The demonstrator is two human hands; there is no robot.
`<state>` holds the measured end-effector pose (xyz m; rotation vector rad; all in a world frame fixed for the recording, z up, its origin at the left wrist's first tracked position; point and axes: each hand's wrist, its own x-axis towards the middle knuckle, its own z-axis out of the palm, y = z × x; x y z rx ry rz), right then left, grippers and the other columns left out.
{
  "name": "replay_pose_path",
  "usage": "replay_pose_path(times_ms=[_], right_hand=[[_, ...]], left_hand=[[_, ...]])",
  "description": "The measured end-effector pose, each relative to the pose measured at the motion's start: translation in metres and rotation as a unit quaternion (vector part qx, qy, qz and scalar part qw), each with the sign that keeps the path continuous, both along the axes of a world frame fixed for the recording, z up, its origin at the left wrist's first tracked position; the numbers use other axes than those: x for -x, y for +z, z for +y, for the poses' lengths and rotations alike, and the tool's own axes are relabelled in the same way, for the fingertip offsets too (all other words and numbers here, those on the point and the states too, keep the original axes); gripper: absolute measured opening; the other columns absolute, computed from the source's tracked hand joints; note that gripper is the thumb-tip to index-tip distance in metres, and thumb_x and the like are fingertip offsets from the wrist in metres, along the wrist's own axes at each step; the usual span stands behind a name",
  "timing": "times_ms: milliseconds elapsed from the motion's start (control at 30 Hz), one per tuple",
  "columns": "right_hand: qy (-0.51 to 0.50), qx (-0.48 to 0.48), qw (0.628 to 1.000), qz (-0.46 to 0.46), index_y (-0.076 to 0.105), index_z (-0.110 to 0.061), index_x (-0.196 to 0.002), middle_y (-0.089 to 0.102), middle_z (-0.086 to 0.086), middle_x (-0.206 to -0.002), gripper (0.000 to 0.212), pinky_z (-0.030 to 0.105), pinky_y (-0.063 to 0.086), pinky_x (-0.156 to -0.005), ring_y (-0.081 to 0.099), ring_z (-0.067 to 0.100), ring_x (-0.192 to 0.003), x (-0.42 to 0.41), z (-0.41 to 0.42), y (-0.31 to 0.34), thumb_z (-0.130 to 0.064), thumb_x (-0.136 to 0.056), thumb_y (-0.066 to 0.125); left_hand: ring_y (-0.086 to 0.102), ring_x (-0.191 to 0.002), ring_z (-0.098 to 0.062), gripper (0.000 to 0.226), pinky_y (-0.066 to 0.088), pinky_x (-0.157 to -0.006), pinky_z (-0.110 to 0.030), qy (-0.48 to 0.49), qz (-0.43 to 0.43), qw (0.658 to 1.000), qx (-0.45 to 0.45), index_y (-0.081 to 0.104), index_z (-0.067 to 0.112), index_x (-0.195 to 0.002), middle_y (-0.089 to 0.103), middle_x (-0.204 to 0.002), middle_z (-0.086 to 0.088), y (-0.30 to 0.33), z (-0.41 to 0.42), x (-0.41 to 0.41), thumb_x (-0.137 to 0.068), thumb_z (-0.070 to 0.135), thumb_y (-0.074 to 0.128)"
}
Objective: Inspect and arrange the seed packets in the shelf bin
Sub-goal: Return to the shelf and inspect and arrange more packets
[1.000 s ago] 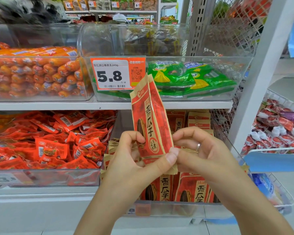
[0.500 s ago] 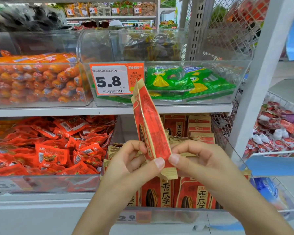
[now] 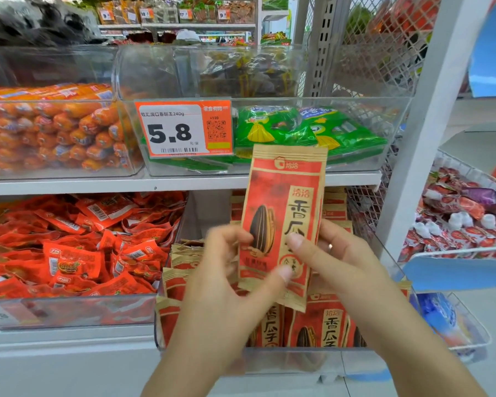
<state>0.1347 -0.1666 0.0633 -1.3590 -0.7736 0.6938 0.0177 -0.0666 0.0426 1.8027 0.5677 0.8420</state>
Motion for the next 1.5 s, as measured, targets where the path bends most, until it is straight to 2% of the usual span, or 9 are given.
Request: replay_pose_path(times_ms=[267, 433, 633, 800, 1033, 1200, 1300, 1400, 1500], right_hand=[[0.051, 0.009, 0.997, 0.048, 0.066, -0.024, -0.119, 0.076, 0.002, -0.103, 0.041, 0.032, 0.061, -0.075, 0.073, 0.019, -0.093, 0.001, -0.001, -0.004, -0.035, -0.081, 0.057], [-0.062, -0.062, 0.995, -0.038, 0.060, -0.045, -0.109, 0.074, -0.020, -0.091, 0.042, 0.015, 0.056, -0.073, 0.070, -0.002, -0.088, 0.004, 0.003, -0.001, -0.045, -0.070, 0.075], [-0.063, -0.068, 0.996, -0.019, 0.067, -0.055, -0.096, 0.075, -0.014, -0.094, 0.029, 0.025, 0.058, -0.078, 0.071, 0.005, -0.093, 0.002, 0.005, -0.004, -0.053, -0.066, 0.065], [0.008, -0.007, 1.000, -0.013, 0.070, -0.057, -0.097, 0.075, -0.018, -0.093, 0.031, 0.018, 0.054, -0.065, 0.072, 0.001, -0.086, -0.001, 0.001, 0.000, -0.054, -0.066, 0.065], [0.107, 0.027, 0.993, -0.047, 0.063, -0.067, -0.099, 0.074, -0.018, -0.099, 0.032, 0.016, 0.050, -0.079, 0.068, -0.004, -0.094, 0.010, 0.000, 0.001, -0.051, -0.071, 0.063], [0.107, 0.051, 0.992, -0.037, 0.051, -0.063, -0.126, 0.061, -0.024, -0.130, 0.083, 0.046, 0.039, -0.109, 0.057, 0.006, -0.122, -0.002, 0.017, -0.014, -0.081, -0.047, 0.070], [0.104, 0.069, 0.991, -0.057, 0.051, -0.071, -0.116, 0.059, -0.026, -0.131, 0.088, 0.048, 0.037, -0.111, 0.056, 0.007, -0.124, -0.010, 0.022, -0.026, -0.089, -0.032, 0.068], [0.097, 0.067, 0.991, -0.063, 0.051, -0.072, -0.114, 0.063, -0.023, -0.127, 0.092, 0.048, 0.040, -0.110, 0.058, 0.007, -0.120, -0.015, 0.020, -0.031, -0.089, -0.025, 0.070], [0.058, 0.061, 0.995, -0.048, 0.054, -0.062, -0.123, 0.065, -0.021, -0.125, 0.081, 0.044, 0.043, -0.106, 0.060, 0.005, -0.118, -0.008, 0.021, -0.022, -0.077, -0.046, 0.071]], left_hand=[[0.074, -0.088, -0.012, 0.048, 0.059, -0.074, -0.025, -0.069, -0.051, 0.987, 0.138, 0.064, 0.024, -0.115, 0.077, -0.096, 0.007, 0.008, 0.006, 0.004, -0.071, 0.030, 0.083], [0.068, -0.080, -0.001, 0.038, 0.055, -0.072, -0.022, 0.048, -0.042, 0.996, -0.064, 0.063, 0.040, -0.108, 0.072, -0.087, 0.021, 0.004, -0.001, 0.002, -0.073, 0.032, 0.078], [0.063, -0.089, 0.006, 0.053, 0.050, -0.075, -0.016, 0.080, -0.007, 0.951, -0.299, 0.057, 0.044, -0.122, 0.062, -0.108, 0.028, 0.000, -0.011, -0.007, -0.072, 0.040, 0.076], [0.069, -0.098, -0.009, 0.034, 0.059, -0.079, -0.034, -0.060, -0.066, 0.995, -0.036, 0.069, 0.047, -0.106, 0.072, -0.104, 0.018, 0.008, -0.002, -0.004, -0.075, 0.057, 0.059], [0.070, -0.072, -0.003, 0.018, 0.054, -0.063, -0.018, 0.012, -0.133, 0.991, 0.006, 0.075, 0.034, -0.085, 0.075, -0.079, 0.011, 0.020, 0.002, -0.003, -0.074, 0.047, 0.071], [0.067, -0.065, -0.004, 0.023, 0.055, -0.064, -0.024, 0.014, -0.145, 0.987, 0.070, 0.076, 0.022, -0.071, 0.073, -0.069, 0.005, 0.022, -0.001, -0.008, -0.075, 0.040, 0.064], [0.069, -0.068, -0.009, 0.024, 0.057, -0.072, -0.036, 0.020, -0.144, 0.986, 0.086, 0.076, 0.020, -0.069, 0.074, -0.071, 0.003, 0.020, 0.000, -0.010, -0.074, 0.040, 0.063], [0.070, -0.066, -0.009, 0.022, 0.057, -0.063, -0.026, 0.012, -0.154, 0.983, 0.096, 0.077, 0.019, -0.071, 0.074, -0.070, 0.002, 0.021, -0.001, -0.010, -0.076, 0.035, 0.064], [0.071, -0.068, -0.009, 0.018, 0.055, -0.061, -0.020, 0.001, -0.159, 0.983, 0.095, 0.078, 0.019, -0.076, 0.075, -0.074, 0.002, 0.022, -0.002, -0.008, -0.075, 0.033, 0.067]])
